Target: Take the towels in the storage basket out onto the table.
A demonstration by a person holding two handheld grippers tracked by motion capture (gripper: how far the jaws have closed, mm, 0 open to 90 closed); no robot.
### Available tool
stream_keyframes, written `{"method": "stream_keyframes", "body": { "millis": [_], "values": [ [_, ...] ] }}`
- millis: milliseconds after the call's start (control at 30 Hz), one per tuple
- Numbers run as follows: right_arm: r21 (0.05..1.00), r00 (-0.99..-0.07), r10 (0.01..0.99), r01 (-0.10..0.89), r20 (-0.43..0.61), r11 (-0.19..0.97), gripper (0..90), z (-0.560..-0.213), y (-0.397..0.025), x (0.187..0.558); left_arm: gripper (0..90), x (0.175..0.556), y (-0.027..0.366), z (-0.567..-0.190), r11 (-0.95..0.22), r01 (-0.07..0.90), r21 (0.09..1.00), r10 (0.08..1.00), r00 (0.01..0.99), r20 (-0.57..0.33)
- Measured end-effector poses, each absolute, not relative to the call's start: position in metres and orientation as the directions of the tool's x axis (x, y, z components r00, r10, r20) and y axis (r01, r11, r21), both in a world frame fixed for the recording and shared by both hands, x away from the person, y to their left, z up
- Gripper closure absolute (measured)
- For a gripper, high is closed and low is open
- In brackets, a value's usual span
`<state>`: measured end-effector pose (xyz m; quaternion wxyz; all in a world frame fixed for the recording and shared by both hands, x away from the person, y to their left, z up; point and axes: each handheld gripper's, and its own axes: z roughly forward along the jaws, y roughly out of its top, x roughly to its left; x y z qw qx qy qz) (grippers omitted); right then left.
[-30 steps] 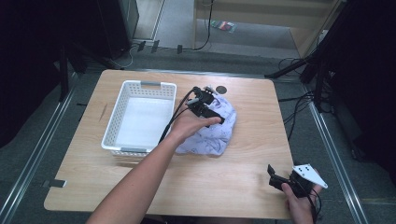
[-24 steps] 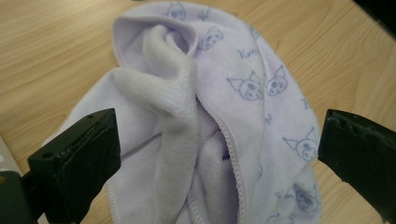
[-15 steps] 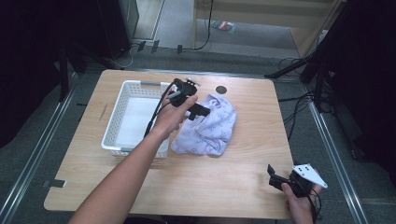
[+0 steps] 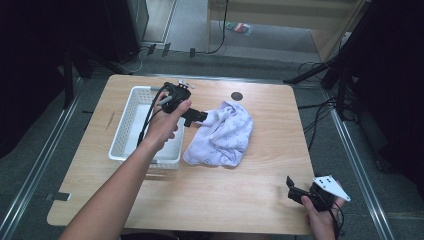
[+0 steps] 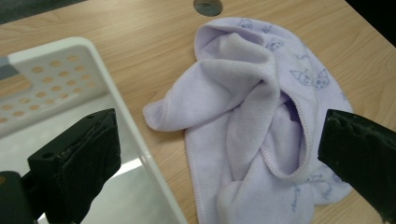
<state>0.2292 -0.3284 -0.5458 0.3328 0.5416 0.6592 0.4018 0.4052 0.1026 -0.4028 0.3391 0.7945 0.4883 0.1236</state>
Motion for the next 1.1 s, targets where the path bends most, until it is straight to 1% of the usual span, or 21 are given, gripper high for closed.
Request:
{"method": "stream_keyframes", "body": {
  "millis": [100, 200, 400, 567, 833, 933, 1033, 1100],
  "values": [
    [0.890, -0.192, 0.981, 0.447, -0.004, 0.091, 0.0, -0.546, -0.328, 0.229, 0.0, 0.404, 0.111, -0.403, -0.284, 0.696, 0.659, 0.867, 0.480, -0.132],
    [0.890, -0.191, 0.982, 0.447, -0.003, 0.090, 0.0, -0.546, -0.328, 0.229, 0.0, 0.402, 0.117, -0.403, -0.287, 0.696, 0.658, 0.880, 0.463, -0.105],
    [0.890, -0.191, 0.982, 0.447, -0.003, 0.090, 0.0, -0.546, -0.328, 0.229, 0.0, 0.399, 0.132, -0.404, -0.273, 0.700, 0.659, 0.890, 0.444, -0.103],
    [0.890, -0.191, 0.982, 0.447, -0.004, 0.090, 0.0, -0.546, -0.328, 0.229, 0.0, 0.393, 0.153, -0.404, -0.265, 0.698, 0.665, 0.902, 0.424, -0.086],
    [0.889, -0.187, 0.982, 0.449, -0.003, 0.088, 0.0, -0.546, -0.328, 0.229, 0.0, 0.383, 0.184, -0.407, -0.236, 0.702, 0.671, 0.916, 0.391, -0.087],
    [0.888, -0.185, 0.983, 0.451, -0.006, 0.090, 0.0, -0.546, -0.328, 0.230, 0.0, 0.381, 0.189, -0.408, -0.225, 0.701, 0.677, 0.919, 0.383, -0.091],
    [0.888, -0.184, 0.983, 0.451, -0.008, 0.091, 0.0, -0.546, -0.328, 0.230, 0.0, 0.374, 0.201, -0.411, -0.223, 0.694, 0.684, 0.925, 0.372, -0.075],
    [0.888, -0.184, 0.983, 0.451, -0.007, 0.091, 0.0, -0.546, -0.328, 0.230, 0.0, 0.370, 0.207, -0.412, -0.211, 0.692, 0.690, 0.927, 0.365, -0.083]
  ]
}}
